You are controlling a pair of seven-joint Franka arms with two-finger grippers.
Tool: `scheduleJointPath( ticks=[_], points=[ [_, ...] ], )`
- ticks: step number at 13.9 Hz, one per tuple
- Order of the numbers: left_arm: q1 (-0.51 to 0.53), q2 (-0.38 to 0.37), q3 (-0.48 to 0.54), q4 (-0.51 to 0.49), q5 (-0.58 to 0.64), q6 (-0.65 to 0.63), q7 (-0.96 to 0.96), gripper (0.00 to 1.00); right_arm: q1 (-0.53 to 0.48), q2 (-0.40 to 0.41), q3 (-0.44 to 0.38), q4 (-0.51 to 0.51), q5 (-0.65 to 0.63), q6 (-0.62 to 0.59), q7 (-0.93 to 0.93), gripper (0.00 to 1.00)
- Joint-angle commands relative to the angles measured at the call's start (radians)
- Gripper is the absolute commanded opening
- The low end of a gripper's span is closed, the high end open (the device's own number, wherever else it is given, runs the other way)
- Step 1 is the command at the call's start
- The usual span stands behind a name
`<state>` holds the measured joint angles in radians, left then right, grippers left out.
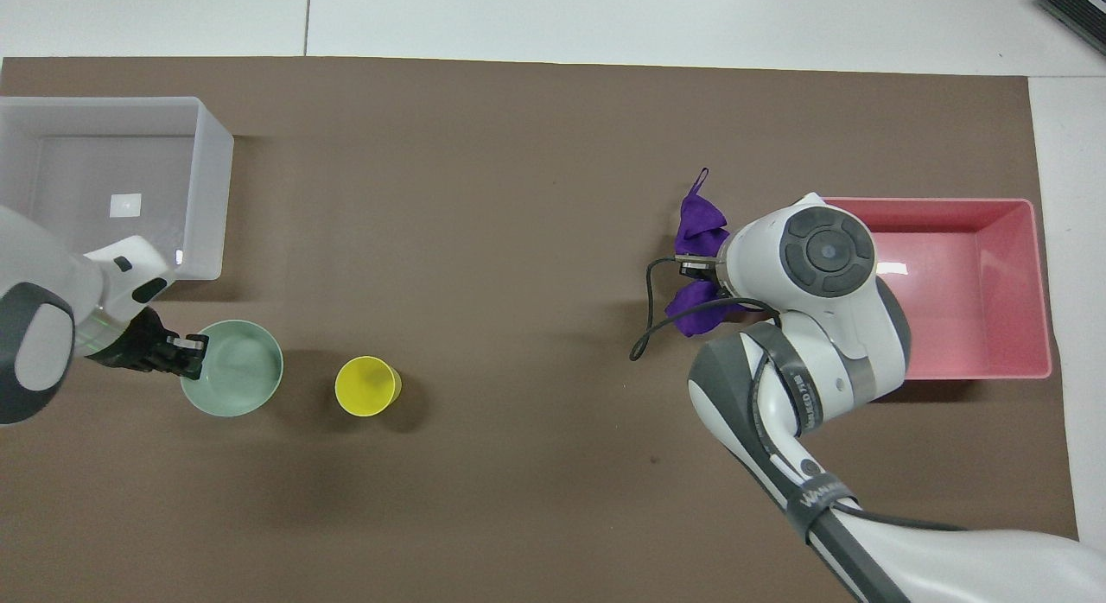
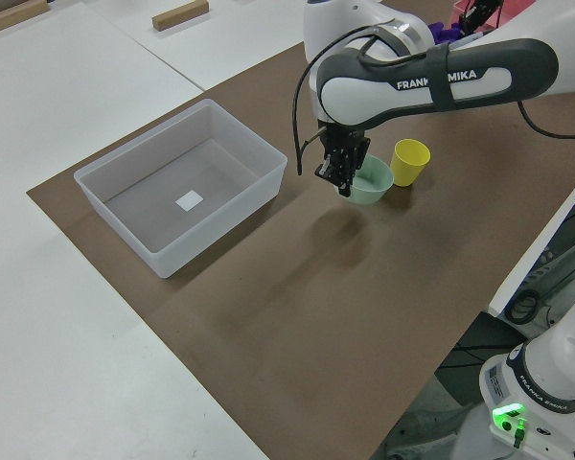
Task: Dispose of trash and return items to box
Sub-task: 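Lift the bowl with the left gripper while the right gripper lifts the cloth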
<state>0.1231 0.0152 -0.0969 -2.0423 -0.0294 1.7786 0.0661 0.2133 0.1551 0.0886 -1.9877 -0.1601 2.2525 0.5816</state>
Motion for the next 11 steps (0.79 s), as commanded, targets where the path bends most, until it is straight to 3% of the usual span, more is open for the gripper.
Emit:
scheduleJointPath(
  ticks=[1, 4, 6, 11],
  points=[
    [0.055, 0.087, -0.006, 0.296, 0.000, -0.198, 0.020, 0.00, -0.023, -0.109, -0.003, 0.012, -0.024, -0.095, 0.035, 0.00],
    [0.143, 0.236, -0.006, 0.554, 0.011, -0.217, 0.020, 0.00, -0.101, -0.202, -0.004, 0.007, -0.024, -0.181, 0.021, 0.00],
    [0.196, 0.362, -0.006, 0.690, 0.011, -0.165, 0.058, 0.00, -0.164, -0.219, -0.004, -0.003, -0.024, -0.182, 0.017, 0.00],
    [0.236, 0.526, -0.006, 0.712, 0.012, 0.080, 0.126, 0.00, -0.296, -0.250, -0.006, -0.110, -0.015, -0.169, 0.021, 0.00]
  ],
)
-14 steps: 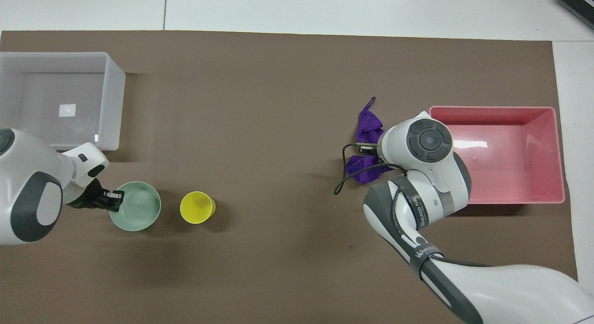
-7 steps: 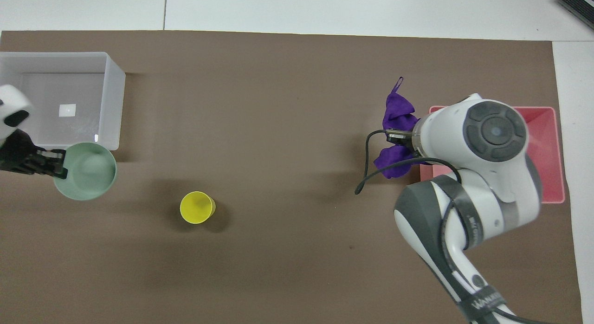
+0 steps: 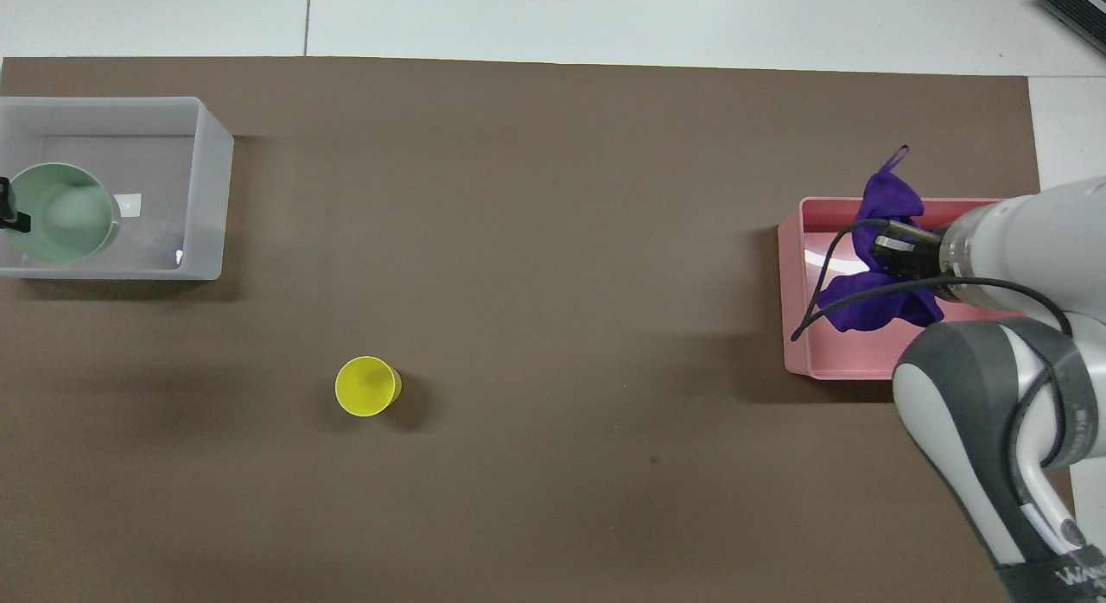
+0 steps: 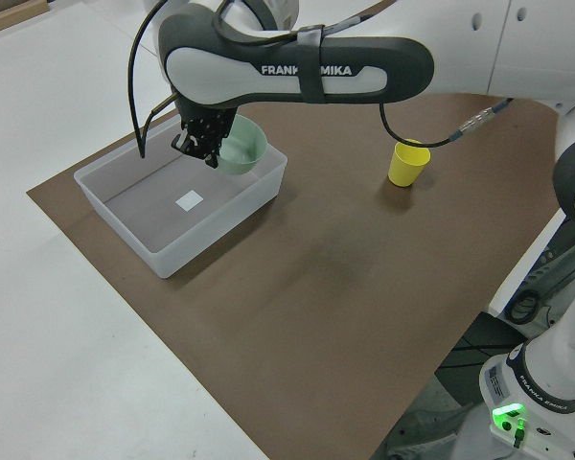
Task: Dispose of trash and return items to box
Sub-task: 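Lower the bowl into the clear bin while the right gripper drops the cloth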
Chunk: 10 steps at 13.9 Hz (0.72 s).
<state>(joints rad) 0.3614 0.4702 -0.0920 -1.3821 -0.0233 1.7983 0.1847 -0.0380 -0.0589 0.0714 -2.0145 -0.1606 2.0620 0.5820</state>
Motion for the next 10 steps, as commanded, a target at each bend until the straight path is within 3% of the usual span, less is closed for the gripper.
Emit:
scheduleJointPath(
  ticks=[1, 2, 3, 4, 5, 8, 9, 10],
  points=[
    [-0.002, 0.099, -0.011, 0.052, 0.005, 0.117, 0.009, 0.00, -0.057, -0.036, 0.011, -0.099, -0.014, 0.026, 0.021, 0.00],
    [-0.002, 0.122, -0.012, 0.054, 0.005, 0.162, 0.007, 0.00, -0.062, -0.027, 0.011, -0.101, -0.014, 0.029, 0.019, 0.00],
    [-0.002, 0.136, -0.011, 0.052, 0.005, 0.199, 0.007, 0.00, -0.068, -0.022, 0.011, -0.098, -0.014, 0.032, -0.023, 0.19],
    [-0.002, 0.152, -0.012, 0.052, 0.003, 0.220, 0.003, 0.00, -0.071, -0.013, 0.011, -0.087, -0.014, 0.044, -0.068, 0.68],
    [-0.005, 0.160, -0.011, 0.051, 0.005, 0.226, 0.004, 0.00, -0.077, -0.007, 0.011, -0.070, -0.014, 0.058, -0.082, 1.00],
    [-0.002, 0.186, -0.011, 0.038, 0.005, 0.225, 0.009, 0.00, -0.066, 0.004, 0.013, 0.006, -0.014, 0.020, -0.102, 1.00],
    [-0.008, 0.186, -0.011, 0.038, 0.005, 0.225, 0.009, 0.26, -0.059, 0.005, 0.014, 0.034, -0.013, 0.000, -0.126, 1.00],
    [-0.013, 0.185, -0.011, 0.038, 0.006, 0.220, 0.010, 0.79, -0.057, 0.008, 0.021, 0.078, -0.013, -0.052, -0.170, 1.00]
  ],
)
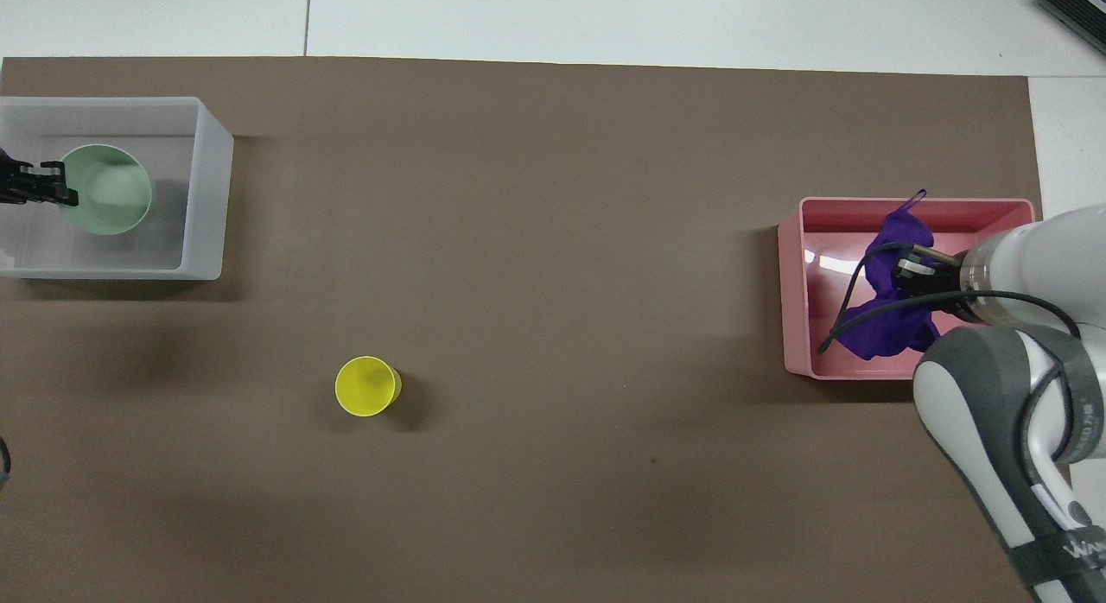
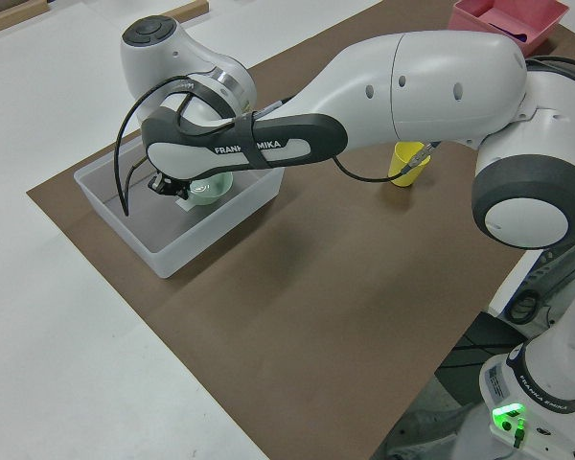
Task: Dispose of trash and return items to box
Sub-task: 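Lower the bowl into the clear bin while the right gripper drops the cloth, then move the left gripper from the clear bin to the yellow cup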
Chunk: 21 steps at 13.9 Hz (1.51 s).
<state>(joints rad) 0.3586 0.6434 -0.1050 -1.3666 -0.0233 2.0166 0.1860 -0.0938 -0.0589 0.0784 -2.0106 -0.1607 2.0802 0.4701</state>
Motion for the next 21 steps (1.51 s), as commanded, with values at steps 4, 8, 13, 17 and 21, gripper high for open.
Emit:
scheduleJointPath(
  ticks=[4, 8, 13, 17, 21],
  points=[
    [-0.010, -0.068, -0.007, 0.027, -0.001, -0.027, 0.018, 1.00, 0.022, 0.063, 0.017, 0.292, 0.116, -0.283, -0.200, 1.00],
    [-0.124, -0.236, -0.012, 0.017, -0.003, -0.282, -0.013, 1.00, 0.057, 0.085, 0.021, 0.420, 0.113, -0.429, -0.249, 1.00],
    [-0.315, -0.572, -0.016, -0.370, -0.010, -0.403, -0.095, 1.00, 0.057, 0.065, 0.023, 0.409, 0.121, -0.477, -0.263, 1.00],
    [-0.434, -0.702, -0.019, -0.702, -0.108, -0.186, -0.096, 1.00, 0.057, 0.059, 0.023, 0.405, 0.128, -0.485, -0.264, 1.00],
    [-0.497, -0.688, -0.018, -0.902, -0.136, 0.086, -0.103, 1.00, 0.051, 0.054, 0.023, 0.398, 0.132, -0.485, -0.363, 1.00]
  ],
)
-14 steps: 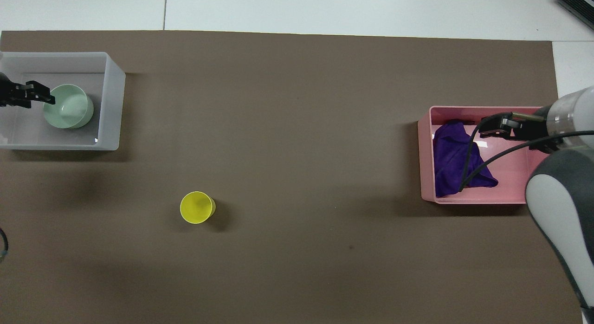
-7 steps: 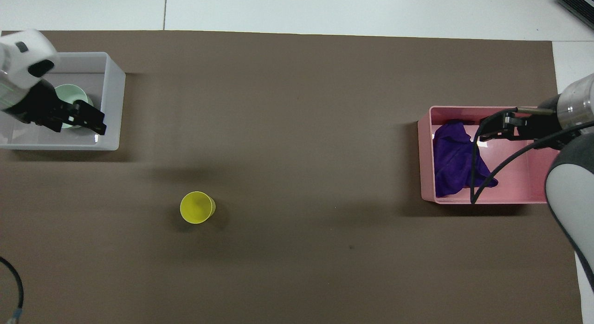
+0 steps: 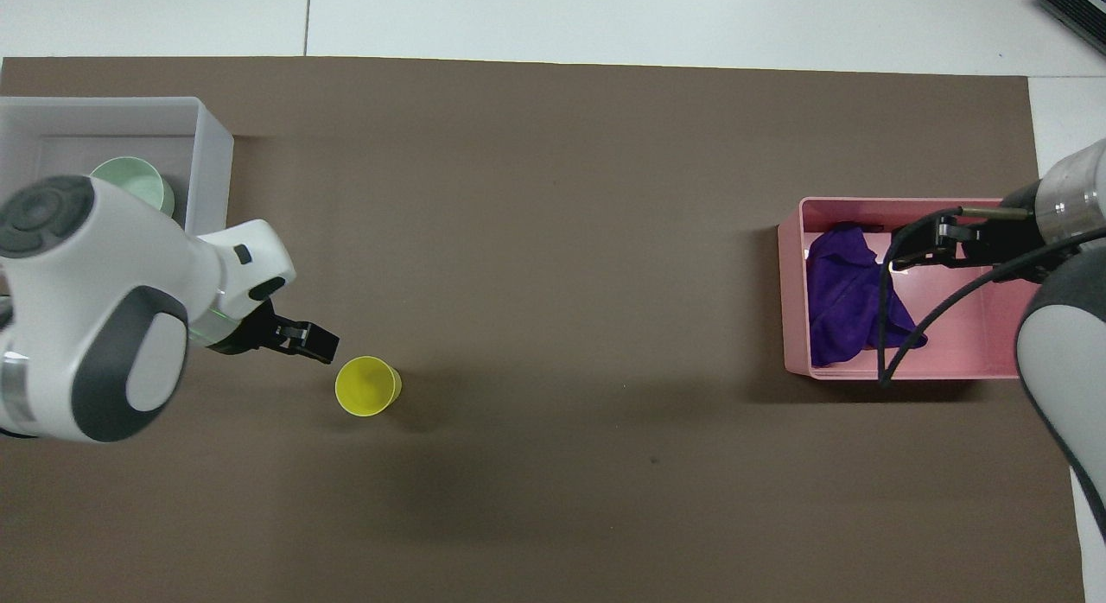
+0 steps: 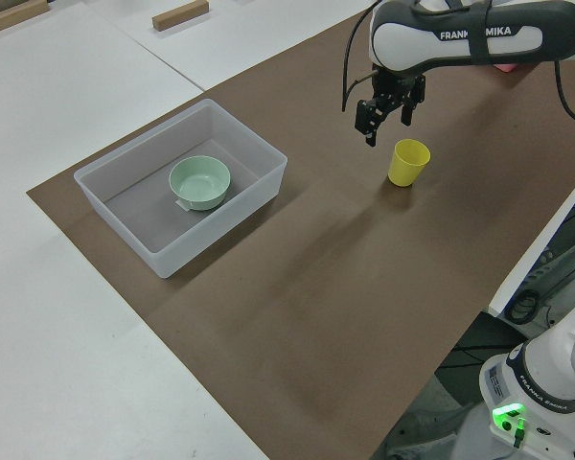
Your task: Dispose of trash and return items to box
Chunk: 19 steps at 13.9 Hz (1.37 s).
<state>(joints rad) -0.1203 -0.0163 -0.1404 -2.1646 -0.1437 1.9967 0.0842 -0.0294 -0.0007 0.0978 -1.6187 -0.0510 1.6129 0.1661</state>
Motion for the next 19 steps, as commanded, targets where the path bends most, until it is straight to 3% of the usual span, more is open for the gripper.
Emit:
scheduleJointPath(
  ticks=[1, 2, 5, 9, 11, 15, 19],
  points=[
    [-0.019, -0.022, 0.018, -0.116, -0.019, 0.125, -0.007, 1.00, -0.012, -0.004, 0.003, 0.006, 0.022, -0.013, -0.057, 1.00],
    [-0.028, -0.008, 0.016, -0.116, -0.025, 0.129, -0.036, 0.88, -0.009, -0.004, 0.003, 0.006, 0.022, -0.013, -0.054, 1.00],
    [-0.067, 0.042, 0.018, -0.112, -0.025, 0.169, -0.118, 0.01, -0.018, -0.004, 0.002, 0.006, 0.022, -0.016, -0.053, 1.00],
    [-0.058, 0.044, 0.019, -0.090, -0.025, 0.149, -0.121, 0.00, -0.023, -0.004, 0.000, 0.006, 0.022, -0.016, -0.053, 1.00],
    [-0.050, 0.041, 0.024, -0.031, -0.025, 0.076, -0.142, 0.00, -0.021, -0.004, 0.000, 0.006, 0.022, -0.016, -0.053, 1.00],
    [0.104, 0.065, 0.030, 0.253, -0.017, -0.159, -0.133, 0.00, -0.021, -0.004, 0.000, 0.006, 0.022, -0.016, -0.053, 1.00],
    [0.299, 0.202, 0.030, 0.547, 0.041, -0.213, -0.107, 0.00, -0.021, -0.004, 0.000, 0.006, 0.022, -0.016, -0.053, 1.00]
  ],
)
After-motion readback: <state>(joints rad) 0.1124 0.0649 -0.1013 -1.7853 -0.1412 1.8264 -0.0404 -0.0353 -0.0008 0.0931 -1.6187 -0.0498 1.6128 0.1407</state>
